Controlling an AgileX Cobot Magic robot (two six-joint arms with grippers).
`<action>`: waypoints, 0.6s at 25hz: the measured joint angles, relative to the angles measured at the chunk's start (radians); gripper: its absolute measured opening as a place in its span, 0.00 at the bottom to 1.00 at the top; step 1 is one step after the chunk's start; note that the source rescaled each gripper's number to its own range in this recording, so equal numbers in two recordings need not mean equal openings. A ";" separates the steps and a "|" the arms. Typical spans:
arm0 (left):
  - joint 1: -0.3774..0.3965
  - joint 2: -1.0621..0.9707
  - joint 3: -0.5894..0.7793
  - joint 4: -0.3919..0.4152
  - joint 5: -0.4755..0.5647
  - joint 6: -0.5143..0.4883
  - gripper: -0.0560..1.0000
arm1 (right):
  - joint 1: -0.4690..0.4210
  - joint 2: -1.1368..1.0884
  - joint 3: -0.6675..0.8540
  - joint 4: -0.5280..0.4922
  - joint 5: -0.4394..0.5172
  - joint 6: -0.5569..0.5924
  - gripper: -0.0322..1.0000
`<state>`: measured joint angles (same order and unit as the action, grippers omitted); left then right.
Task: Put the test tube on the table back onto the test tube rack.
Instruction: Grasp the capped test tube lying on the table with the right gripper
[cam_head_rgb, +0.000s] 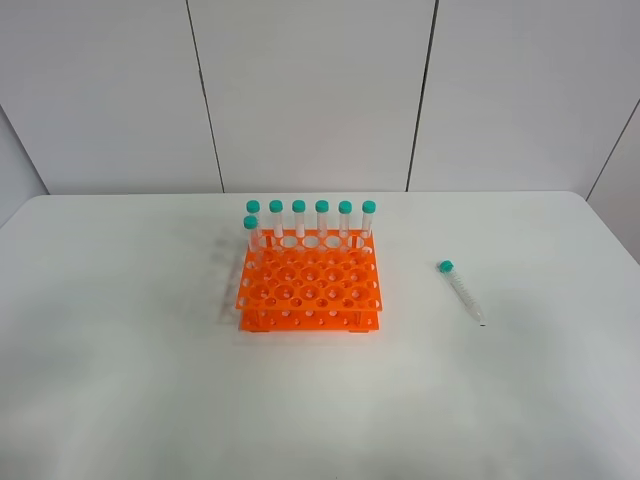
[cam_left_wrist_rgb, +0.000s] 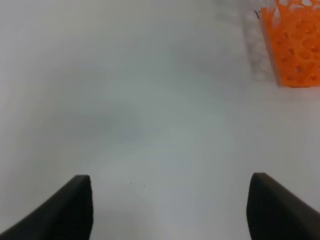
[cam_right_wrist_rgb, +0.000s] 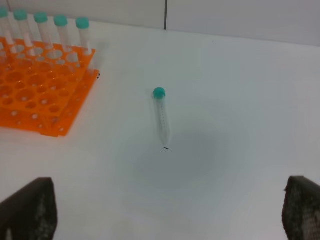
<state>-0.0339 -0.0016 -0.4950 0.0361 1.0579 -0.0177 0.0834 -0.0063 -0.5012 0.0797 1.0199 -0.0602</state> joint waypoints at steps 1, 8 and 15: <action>0.000 0.000 0.000 0.000 0.000 0.000 1.00 | 0.000 0.000 0.000 0.000 0.000 0.000 1.00; 0.000 0.000 0.000 0.000 0.000 0.000 1.00 | 0.000 0.000 0.000 0.000 0.000 0.000 1.00; 0.000 0.000 0.000 0.000 0.000 0.000 1.00 | 0.000 0.203 -0.084 0.000 -0.003 0.000 1.00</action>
<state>-0.0339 -0.0016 -0.4950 0.0361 1.0579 -0.0177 0.0834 0.1966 -0.5849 0.0797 1.0173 -0.0598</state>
